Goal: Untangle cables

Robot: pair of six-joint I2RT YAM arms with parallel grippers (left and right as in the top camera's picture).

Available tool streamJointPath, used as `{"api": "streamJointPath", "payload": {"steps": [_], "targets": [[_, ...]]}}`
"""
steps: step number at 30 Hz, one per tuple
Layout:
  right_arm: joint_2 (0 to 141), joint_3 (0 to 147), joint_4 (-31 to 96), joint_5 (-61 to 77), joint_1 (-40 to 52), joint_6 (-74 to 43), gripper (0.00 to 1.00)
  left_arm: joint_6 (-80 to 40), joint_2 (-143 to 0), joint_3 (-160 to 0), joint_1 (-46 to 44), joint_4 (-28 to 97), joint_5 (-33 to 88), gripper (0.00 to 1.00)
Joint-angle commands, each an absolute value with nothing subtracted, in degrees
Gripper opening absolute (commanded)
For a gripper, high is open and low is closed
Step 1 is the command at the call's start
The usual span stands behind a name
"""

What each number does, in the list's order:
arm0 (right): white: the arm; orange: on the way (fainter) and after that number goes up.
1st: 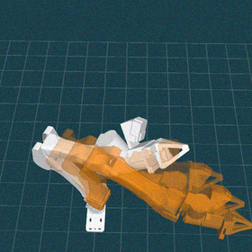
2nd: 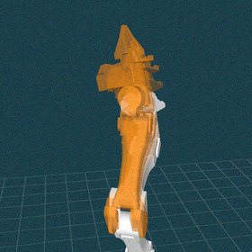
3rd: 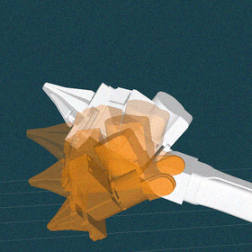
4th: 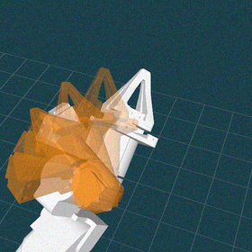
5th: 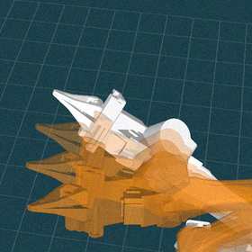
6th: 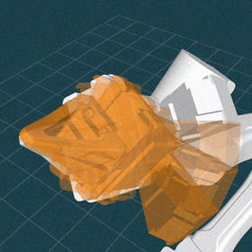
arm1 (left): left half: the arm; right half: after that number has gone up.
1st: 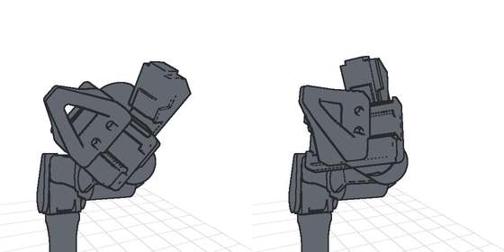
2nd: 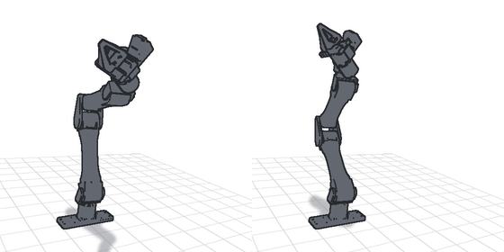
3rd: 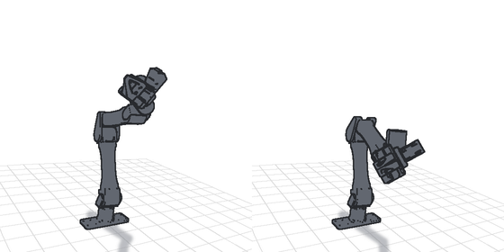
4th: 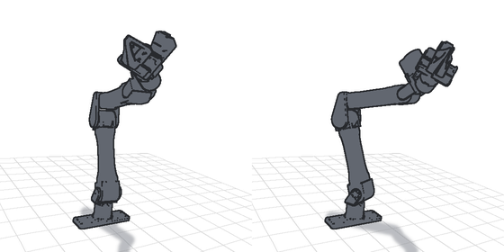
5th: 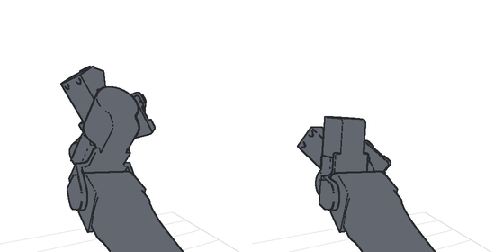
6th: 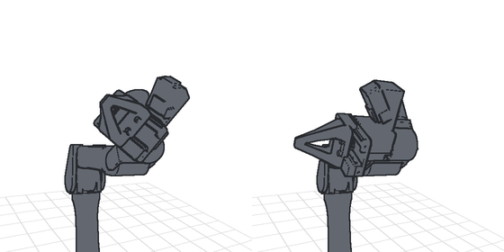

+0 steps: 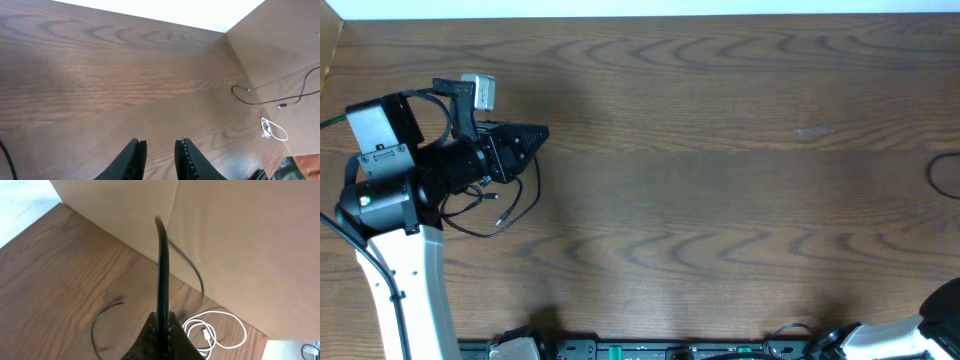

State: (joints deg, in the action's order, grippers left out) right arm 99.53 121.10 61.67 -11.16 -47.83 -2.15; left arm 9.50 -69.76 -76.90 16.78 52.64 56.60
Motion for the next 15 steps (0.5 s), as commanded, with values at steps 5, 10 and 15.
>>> {"api": "streamJointPath", "payload": {"steps": [5, 10, 15], "targets": [[109.78, 121.82, 63.11, -12.36, -47.7, -3.49, 0.01, 10.81, -69.54, -76.86, 16.91, 52.62, 56.47, 0.25], [116.86, 121.82, 65.25, -16.49, -47.77, -6.52, 0.01, 10.92, -69.54, -76.86, 16.91, 52.6, 56.47, 0.25], [121.99, 121.8, 66.87, -20.14, -49.15, -10.96, 0.01, 10.92, -69.54, -76.86, 16.91, 52.62, 56.49, 0.25]]}}
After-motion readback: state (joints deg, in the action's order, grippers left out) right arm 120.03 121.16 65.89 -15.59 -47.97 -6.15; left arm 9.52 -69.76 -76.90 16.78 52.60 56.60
